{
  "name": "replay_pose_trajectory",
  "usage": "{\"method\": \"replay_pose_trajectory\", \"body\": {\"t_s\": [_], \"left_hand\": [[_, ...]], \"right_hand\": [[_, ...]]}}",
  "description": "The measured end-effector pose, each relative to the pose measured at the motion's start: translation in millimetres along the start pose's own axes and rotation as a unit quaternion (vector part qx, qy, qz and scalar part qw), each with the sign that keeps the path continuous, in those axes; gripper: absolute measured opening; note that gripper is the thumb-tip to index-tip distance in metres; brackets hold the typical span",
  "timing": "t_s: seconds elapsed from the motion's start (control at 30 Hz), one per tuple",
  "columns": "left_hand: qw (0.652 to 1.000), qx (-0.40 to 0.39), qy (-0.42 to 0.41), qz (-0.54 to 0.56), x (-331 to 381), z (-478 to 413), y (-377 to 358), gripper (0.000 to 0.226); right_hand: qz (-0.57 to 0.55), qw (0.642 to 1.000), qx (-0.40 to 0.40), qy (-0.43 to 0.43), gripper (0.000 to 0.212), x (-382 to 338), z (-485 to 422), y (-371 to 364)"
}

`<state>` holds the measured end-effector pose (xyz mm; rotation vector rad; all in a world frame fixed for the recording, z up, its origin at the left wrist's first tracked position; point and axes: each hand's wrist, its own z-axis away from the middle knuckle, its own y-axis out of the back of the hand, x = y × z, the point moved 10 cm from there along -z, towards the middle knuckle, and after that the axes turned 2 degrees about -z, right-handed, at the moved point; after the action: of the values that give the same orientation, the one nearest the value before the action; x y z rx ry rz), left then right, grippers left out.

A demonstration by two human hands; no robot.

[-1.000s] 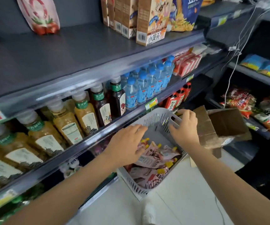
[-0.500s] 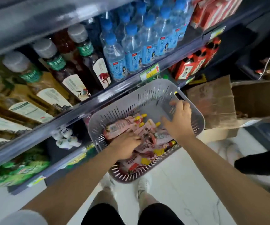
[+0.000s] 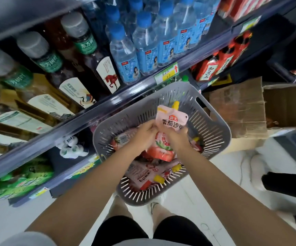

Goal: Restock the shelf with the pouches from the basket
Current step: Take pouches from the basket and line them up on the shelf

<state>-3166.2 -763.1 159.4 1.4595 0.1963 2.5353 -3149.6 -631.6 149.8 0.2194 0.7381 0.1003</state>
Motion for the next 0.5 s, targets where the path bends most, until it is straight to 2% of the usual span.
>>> {"method": "replay_pose_trajectory", "body": {"t_s": [0.07, 0.2, 0.23, 0.3, 0.33, 0.43, 0.5], "left_hand": [[0.999, -0.029, -0.013, 0.020, 10.3, 5.4, -7.0, 0.024], [0.989, -0.106, -0.011, 0.105, 31.7, 26.1, -13.1, 0.042], [0.983, -0.127, 0.002, 0.130, 33.1, 31.0, -14.5, 0.046], [0.972, -0.157, 0.025, 0.176, 31.9, 38.1, -14.8, 0.052], [0.968, -0.158, 0.032, 0.193, 30.4, 40.6, -12.2, 0.057], [0.971, -0.138, 0.040, 0.193, 19.2, 43.9, 1.9, 0.067], [0.987, -0.149, 0.006, 0.058, 14.6, 49.2, 11.8, 0.066]], "right_hand": [[-0.028, 1.000, 0.010, -0.007, 0.093, -0.4, -6.2, -5.6], [-0.032, 0.998, 0.045, -0.039, 0.111, 0.5, -16.9, 0.5], [-0.041, 0.998, 0.033, -0.046, 0.111, 0.3, -19.6, -0.8], [-0.084, 0.992, -0.066, -0.073, 0.106, 3.2, -24.4, -16.5], [-0.101, 0.982, -0.131, -0.094, 0.099, 7.2, -23.4, -27.5], [-0.127, 0.953, -0.237, -0.138, 0.048, 7.7, -8.4, -38.7], [-0.169, 0.940, -0.239, -0.173, 0.041, 15.4, -13.3, -35.7]]}}
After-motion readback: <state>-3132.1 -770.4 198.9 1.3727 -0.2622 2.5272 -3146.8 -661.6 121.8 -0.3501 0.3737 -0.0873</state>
